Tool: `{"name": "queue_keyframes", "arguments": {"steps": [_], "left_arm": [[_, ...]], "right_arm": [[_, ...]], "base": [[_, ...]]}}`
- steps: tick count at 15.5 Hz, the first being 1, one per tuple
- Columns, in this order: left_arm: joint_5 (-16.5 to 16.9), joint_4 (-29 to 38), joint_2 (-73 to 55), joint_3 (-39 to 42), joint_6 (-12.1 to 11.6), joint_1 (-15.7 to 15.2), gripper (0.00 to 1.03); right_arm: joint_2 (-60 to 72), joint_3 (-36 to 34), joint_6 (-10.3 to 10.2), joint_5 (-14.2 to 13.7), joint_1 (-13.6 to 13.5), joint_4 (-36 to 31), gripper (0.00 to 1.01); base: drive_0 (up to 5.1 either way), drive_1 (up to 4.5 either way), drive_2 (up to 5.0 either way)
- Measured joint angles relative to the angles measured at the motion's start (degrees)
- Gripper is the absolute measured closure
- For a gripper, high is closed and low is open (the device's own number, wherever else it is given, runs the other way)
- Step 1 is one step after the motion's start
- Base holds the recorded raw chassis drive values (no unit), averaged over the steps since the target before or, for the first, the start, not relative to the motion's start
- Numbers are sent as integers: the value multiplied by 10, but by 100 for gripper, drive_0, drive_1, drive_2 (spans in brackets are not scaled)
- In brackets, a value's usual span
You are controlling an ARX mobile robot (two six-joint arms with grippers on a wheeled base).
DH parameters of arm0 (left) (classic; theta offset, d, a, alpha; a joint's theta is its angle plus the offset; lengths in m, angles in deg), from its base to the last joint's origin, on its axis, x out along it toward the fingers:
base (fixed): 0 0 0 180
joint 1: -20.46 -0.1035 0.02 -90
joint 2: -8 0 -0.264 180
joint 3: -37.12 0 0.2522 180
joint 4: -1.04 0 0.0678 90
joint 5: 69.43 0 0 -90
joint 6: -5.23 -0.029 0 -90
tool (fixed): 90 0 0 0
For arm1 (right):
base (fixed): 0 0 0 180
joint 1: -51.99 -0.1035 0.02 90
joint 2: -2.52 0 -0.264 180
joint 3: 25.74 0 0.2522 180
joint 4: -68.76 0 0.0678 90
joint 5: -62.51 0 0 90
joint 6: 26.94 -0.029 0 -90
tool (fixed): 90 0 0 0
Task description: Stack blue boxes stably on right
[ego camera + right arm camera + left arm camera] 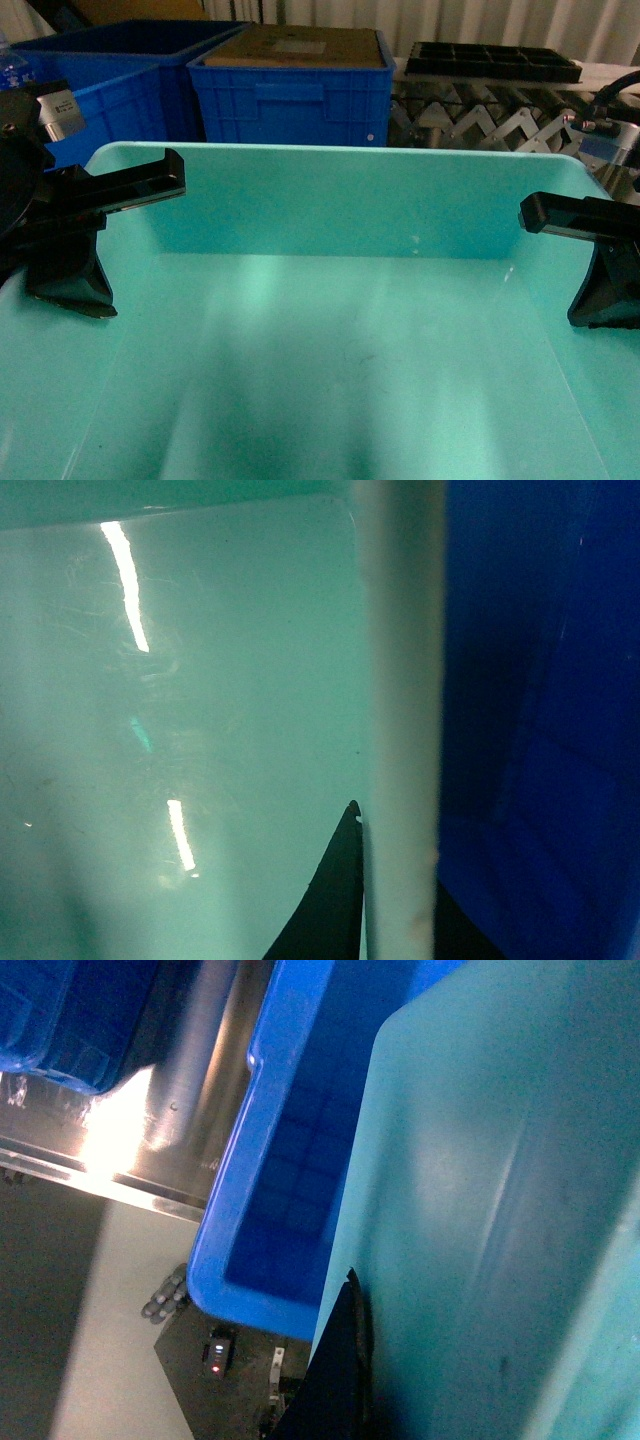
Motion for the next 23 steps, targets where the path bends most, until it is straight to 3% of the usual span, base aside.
{"name": "queue_keyframes", "arguments": {"steps": [8,13,17,22,23], "left_arm": [[-1,-2,-1,0,0,0,101],[9,-1,-6,-1,0,1,101],[20,14,-63,-28,0,23,101],[24,40,-119,-60,-2,37,101],[46,41,-149,-60,-3,37,101]], "right_arm": [[3,0,1,0,0,0,99],[4,0,4,-3,0,2,99],[31,0,9,-19,16,0,99],[59,-12,39,-31,43,-45,99],[83,-23,58,-34,51,-60,99]], "base": [[6,418,-406],[0,0,0],[0,0,0],[0,0,0],[0,0,0]]}}
